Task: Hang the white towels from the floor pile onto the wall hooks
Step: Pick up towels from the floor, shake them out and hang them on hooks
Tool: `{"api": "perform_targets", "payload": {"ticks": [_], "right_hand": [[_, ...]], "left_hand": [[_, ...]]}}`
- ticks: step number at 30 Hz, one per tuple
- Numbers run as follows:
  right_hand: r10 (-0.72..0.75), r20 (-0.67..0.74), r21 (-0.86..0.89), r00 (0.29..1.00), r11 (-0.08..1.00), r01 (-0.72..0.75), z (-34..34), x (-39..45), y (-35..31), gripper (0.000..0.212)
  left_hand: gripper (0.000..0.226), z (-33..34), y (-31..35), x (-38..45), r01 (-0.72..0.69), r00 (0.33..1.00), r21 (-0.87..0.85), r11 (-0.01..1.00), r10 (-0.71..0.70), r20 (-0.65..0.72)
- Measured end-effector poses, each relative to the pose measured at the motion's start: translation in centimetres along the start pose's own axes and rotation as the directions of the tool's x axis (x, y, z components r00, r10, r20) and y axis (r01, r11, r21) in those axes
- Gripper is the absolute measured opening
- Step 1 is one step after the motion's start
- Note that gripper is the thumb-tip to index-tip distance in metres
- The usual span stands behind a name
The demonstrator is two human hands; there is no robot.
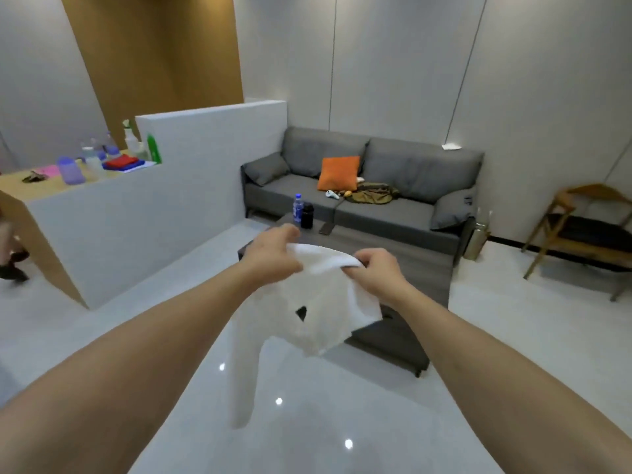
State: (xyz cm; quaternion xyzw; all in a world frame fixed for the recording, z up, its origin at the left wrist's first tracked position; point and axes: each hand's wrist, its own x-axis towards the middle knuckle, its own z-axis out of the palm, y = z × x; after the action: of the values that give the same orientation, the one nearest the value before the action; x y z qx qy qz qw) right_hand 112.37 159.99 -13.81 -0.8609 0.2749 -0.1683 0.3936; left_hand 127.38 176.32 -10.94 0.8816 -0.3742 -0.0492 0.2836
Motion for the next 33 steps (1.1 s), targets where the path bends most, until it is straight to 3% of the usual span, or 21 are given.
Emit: {"api": "perform_targets", "payload": {"ticks": [2,3,6,9,12,14,17,21,25,29,33], "right_hand": [[-0.042,-0.055,0.091,0.998,0.995,0.047,-2.4,1.3,-0.8,0.006],[-0.053,-0.065,0.075,0.996,0.995,0.058,-3.5,2.2,-0.8,0.006],[-0.028,-0.115,-0.030,0.993,0.999,0.024,-6.5,5.1,1.1,0.014],[0.044,-0.221,-0.009,0.974,0.999,-0.047,-9.9,8.6,5.1,0.025],[0.172,-0.172,0.067,0.970,0.984,-0.162,-12.8,12.6,9.0,0.019],[0.231,-0.140,0.162,0.963,0.965,-0.208,-14.3,16.0,10.6,0.015],[0.238,-0.200,0.347,0.950,0.924,-0.159,-15.9,21.4,10.9,0.008],[0.252,-0.271,0.404,0.929,0.906,-0.127,-17.0,28.0,10.4,0.015],[0.247,-0.214,0.356,0.945,0.921,-0.160,-17.0,32.3,11.8,0.031],[0.201,-0.096,0.309,0.975,0.937,-0.162,-17.3,35.9,13.2,0.069],[0.120,0.006,0.152,0.993,0.981,-0.120,-17.4,39.8,15.4,0.043]], "left_hand": [[0.064,3.5,3.9,2.2,-0.113,0.969,-0.162,0.980,0.145,0.202],[0.053,5.3,5.8,3.4,-0.156,0.948,-0.237,0.959,0.212,0.236],[0.011,9.2,9.7,7.6,-0.216,0.943,-0.291,0.932,0.276,0.183],[0.014,11.2,12.5,13.2,-0.247,0.942,-0.333,0.910,0.306,0.137],[0.016,11.9,14.7,19.4,-0.225,0.965,-0.308,0.924,0.255,0.062],[0.016,12.4,15.9,23.9,-0.207,0.962,-0.359,0.910,0.256,0.093],[0.018,13.3,17.0,29.1,-0.226,0.919,-0.453,0.862,0.343,0.195],[0.016,14.7,17.8,34.3,-0.262,0.865,-0.497,0.827,0.430,0.258],[0.028,16.0,17.7,38.4,-0.205,0.893,-0.570,0.796,0.390,0.224],[0.022,16.4,17.7,42.3,-0.206,0.941,-0.608,0.767,0.327,0.093],[0.018,17.1,17.5,46.0,-0.153,0.986,-0.596,0.788,0.166,-0.035]]}}
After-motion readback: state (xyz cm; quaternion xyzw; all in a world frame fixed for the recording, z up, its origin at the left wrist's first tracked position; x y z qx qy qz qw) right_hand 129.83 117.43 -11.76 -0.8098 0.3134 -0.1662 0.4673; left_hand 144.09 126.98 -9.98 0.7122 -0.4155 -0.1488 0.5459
